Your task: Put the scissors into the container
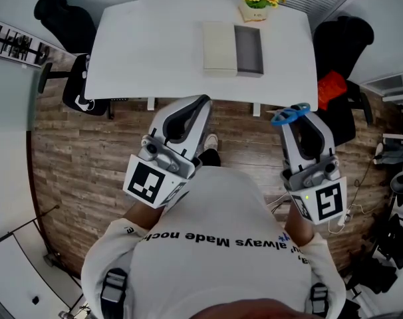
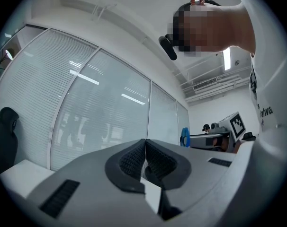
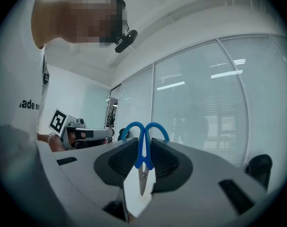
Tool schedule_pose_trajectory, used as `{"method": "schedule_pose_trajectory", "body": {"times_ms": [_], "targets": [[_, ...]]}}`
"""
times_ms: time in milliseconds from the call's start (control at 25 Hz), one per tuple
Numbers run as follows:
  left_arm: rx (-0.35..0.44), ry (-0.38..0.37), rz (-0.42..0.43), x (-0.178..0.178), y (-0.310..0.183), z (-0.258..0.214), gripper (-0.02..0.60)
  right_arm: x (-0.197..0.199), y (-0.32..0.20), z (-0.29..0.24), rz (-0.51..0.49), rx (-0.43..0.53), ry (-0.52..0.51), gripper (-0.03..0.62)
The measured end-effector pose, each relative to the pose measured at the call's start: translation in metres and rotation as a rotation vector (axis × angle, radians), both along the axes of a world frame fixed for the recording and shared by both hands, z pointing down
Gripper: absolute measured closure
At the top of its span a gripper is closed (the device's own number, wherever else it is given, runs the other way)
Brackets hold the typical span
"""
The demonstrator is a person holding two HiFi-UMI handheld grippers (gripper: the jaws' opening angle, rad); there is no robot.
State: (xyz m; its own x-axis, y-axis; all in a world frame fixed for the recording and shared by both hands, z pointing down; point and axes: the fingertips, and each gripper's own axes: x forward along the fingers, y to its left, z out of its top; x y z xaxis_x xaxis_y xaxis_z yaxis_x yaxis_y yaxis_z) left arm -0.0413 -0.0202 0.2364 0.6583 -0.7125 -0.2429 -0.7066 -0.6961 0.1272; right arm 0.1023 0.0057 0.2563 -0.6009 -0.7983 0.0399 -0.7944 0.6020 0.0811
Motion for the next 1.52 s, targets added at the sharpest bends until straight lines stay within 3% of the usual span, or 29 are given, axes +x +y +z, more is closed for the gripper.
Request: {"method": "schedule_pose_trajectory", "body": {"times_ms": [920, 1520], "targets": [[-0.02, -0.006, -0.004, -0.037, -0.068, 0.015, 0.561, -0.034, -0.07, 0.006, 0.005, -0.004, -0.016, 0.497], [0.002, -0.004, -0.007, -0.017, -0.096, 0.013, 0.561, -0.012, -0.095, 0.004, 0.006, 0.012, -0.022, 0.497]]}}
